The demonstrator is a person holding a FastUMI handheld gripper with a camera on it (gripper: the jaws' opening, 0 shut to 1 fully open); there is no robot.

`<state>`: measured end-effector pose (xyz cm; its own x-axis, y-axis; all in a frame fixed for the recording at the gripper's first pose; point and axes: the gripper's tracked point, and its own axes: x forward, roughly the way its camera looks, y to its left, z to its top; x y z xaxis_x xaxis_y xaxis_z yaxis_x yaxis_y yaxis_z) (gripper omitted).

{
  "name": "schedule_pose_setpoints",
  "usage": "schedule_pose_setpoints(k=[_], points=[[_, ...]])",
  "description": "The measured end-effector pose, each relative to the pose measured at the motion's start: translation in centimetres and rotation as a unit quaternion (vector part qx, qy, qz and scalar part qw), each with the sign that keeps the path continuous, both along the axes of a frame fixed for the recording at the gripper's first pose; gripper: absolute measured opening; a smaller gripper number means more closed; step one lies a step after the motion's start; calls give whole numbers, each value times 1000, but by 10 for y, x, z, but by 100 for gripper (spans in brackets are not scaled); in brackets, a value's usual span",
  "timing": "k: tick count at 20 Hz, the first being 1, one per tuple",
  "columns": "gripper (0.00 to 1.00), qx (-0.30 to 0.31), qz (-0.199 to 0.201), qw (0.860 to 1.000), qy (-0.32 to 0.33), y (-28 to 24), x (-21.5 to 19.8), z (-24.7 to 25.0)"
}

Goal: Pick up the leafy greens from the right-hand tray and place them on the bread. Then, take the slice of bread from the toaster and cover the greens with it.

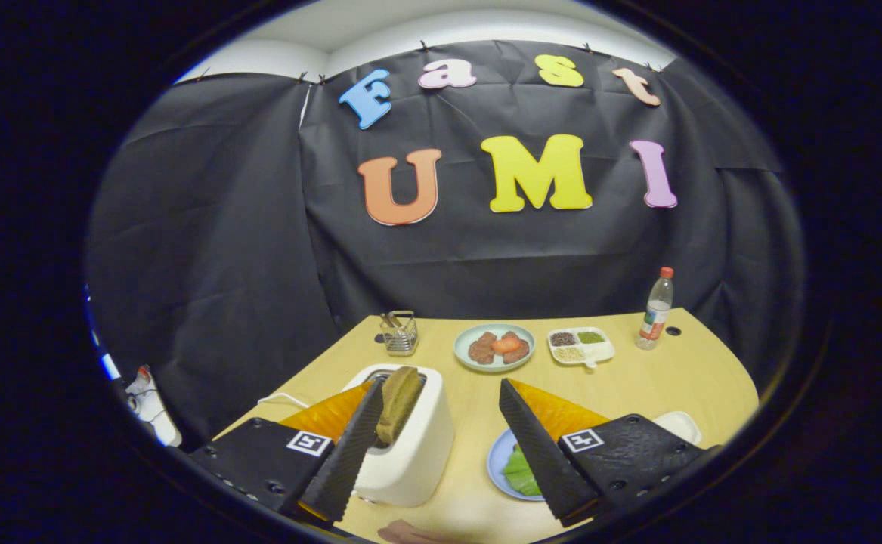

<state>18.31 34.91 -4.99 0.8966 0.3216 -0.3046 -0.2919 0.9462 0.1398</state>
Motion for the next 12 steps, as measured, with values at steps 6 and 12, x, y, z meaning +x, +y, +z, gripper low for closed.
schedule_pose_setpoints(k=[6,12], points=[[90,-24,-2,998,60,43,38,-42],[55,-20,-20,993,111,58,63,-71]])
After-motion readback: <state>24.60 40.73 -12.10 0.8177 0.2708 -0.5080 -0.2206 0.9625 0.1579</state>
